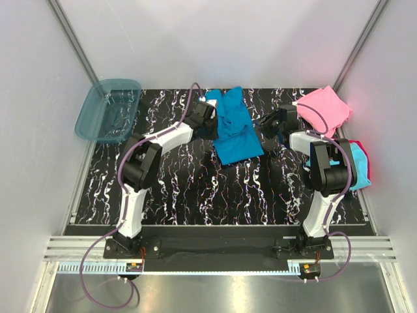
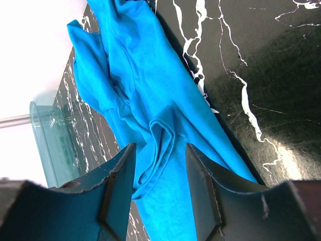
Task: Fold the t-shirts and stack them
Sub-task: Fold the tshirt
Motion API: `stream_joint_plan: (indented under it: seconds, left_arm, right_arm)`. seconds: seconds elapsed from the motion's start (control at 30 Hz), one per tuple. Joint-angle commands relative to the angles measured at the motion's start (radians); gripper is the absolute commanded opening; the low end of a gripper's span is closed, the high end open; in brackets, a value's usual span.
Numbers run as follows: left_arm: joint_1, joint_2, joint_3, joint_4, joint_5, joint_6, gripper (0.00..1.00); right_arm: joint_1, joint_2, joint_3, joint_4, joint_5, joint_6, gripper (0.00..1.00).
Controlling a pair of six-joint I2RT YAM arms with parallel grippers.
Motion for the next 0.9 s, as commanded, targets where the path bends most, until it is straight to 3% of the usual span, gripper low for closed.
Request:
stream_joint_plan:
  seconds: [0.0,0.23,0.5,0.6,0.67,0.7,0.8,0.87]
  left_arm:
    - [0.013,-0.056,0.09,0.01,-0.035,0.017,0.0]
    - [0.018,-0.076,0.159,-0.022,-0.045,0.03,0.0]
    - [0.024,-0.051,0.133,-0.023,-0.052,0.02,0.02]
    - [0.031,-0.036,0.118,-0.023,-0.062,0.014,0.09]
    - [0.036,-0.022,0.11,-0.02,-0.066,0.011,0.21]
    - [0.039,-0.016,0.108,-0.02,-0.068,0.01,0.36]
    - [0.044,0.001,0.104,-0.017,-0.068,0.005,0.5]
    - [0.047,0.004,0.091,-0.01,-0.097,0.004,0.53]
  right_arm:
    - [-0.004,-0.04,-0.002,0.042,-0.003,-0.002,0.51]
    - [-0.004,-0.027,-0.006,0.052,-0.007,0.001,0.5]
    - [-0.004,-0.039,-0.014,0.053,-0.005,-0.001,0.5]
    - [-0.004,-0.043,-0.023,0.056,-0.003,0.001,0.5]
    - [-0.003,-0.048,-0.026,0.058,-0.002,-0.002,0.5]
    - [-0.004,-0.05,-0.029,0.058,0.001,-0.002,0.5]
    - [-0.004,-0.062,-0.041,0.058,0.01,-0.01,0.5]
    - [-0.004,-0.082,-0.051,0.059,0.029,-0.024,0.51]
